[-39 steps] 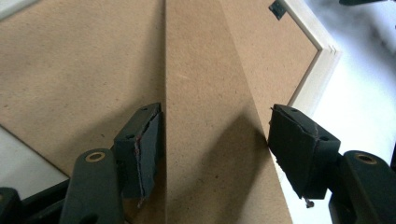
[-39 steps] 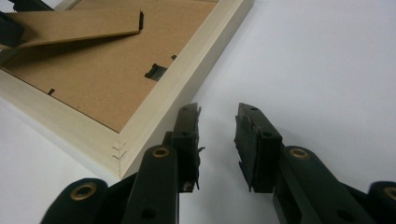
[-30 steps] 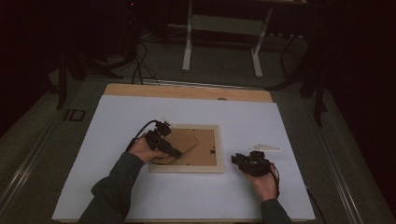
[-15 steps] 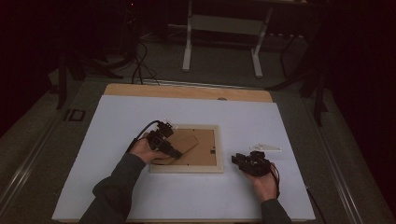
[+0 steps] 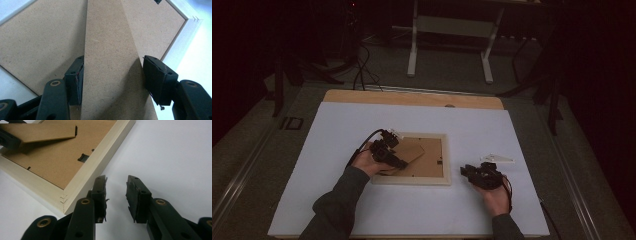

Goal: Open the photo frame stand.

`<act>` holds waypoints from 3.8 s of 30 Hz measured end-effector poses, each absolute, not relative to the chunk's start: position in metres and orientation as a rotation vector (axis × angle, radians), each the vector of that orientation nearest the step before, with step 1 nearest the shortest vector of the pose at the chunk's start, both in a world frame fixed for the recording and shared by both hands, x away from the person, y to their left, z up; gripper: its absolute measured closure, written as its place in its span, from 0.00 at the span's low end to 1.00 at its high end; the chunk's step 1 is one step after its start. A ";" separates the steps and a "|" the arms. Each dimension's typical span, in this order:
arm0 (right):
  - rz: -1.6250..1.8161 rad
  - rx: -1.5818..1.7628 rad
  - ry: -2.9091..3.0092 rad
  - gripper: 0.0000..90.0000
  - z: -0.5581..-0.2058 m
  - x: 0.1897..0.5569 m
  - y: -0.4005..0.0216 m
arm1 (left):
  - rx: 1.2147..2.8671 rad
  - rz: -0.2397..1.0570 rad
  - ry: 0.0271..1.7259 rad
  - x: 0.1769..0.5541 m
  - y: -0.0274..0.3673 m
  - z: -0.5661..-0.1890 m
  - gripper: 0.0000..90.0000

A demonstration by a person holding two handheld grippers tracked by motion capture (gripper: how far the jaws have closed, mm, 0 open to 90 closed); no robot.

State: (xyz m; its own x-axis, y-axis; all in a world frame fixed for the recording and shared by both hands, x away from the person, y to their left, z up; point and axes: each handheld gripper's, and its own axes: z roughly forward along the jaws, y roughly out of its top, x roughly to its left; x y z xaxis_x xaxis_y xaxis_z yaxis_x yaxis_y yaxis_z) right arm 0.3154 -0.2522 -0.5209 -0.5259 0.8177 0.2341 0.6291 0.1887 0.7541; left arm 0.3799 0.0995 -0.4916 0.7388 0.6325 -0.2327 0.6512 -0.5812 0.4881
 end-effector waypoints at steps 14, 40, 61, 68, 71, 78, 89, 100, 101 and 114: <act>1.248 1.384 2.232 0.76 -0.513 0.311 -0.254 | 2.378 0.053 0.937 0.371 0.098 -0.488 0.44; 1.075 1.234 2.353 0.76 -0.474 0.344 -0.242 | 2.376 0.150 0.904 0.360 0.095 -0.483 0.44; 0.971 1.206 2.459 0.71 -0.468 0.372 -0.224 | 2.366 0.228 0.892 0.349 0.093 -0.478 0.44; 0.950 1.222 2.485 0.71 -0.468 0.379 -0.222 | 2.354 0.247 0.888 0.346 0.093 -0.478 0.44; 0.943 1.226 2.498 0.71 -0.469 0.382 -0.221 | 2.358 0.256 0.881 0.345 0.093 -0.478 0.44; 0.931 1.200 2.538 0.69 -0.469 0.386 -0.216 | 2.354 0.279 0.872 0.342 0.092 -0.477 0.44; 0.923 1.179 2.569 0.66 -0.464 0.393 -0.208 | 2.342 0.304 0.862 0.338 0.092 -0.477 0.44; 0.925 1.183 2.593 0.65 -0.461 0.400 -0.202 | 2.341 0.336 0.847 0.334 0.092 -0.477 0.44; 0.926 1.182 2.594 0.65 -0.461 0.401 -0.202 | 2.340 0.338 0.847 0.334 0.092 -0.477 0.44; 0.984 1.287 2.643 0.57 -0.471 0.416 -0.193 | 2.336 0.350 0.843 0.332 0.092 -0.477 0.44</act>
State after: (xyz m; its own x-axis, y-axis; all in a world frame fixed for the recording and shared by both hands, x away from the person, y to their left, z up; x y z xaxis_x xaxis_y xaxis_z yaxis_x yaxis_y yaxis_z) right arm 0.4163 -0.1935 -0.4708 -0.6546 0.7208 0.2281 0.6946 0.4542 0.5579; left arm 0.3319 0.0915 -0.4768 0.7609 0.6478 0.0359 0.4826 -0.6021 0.6361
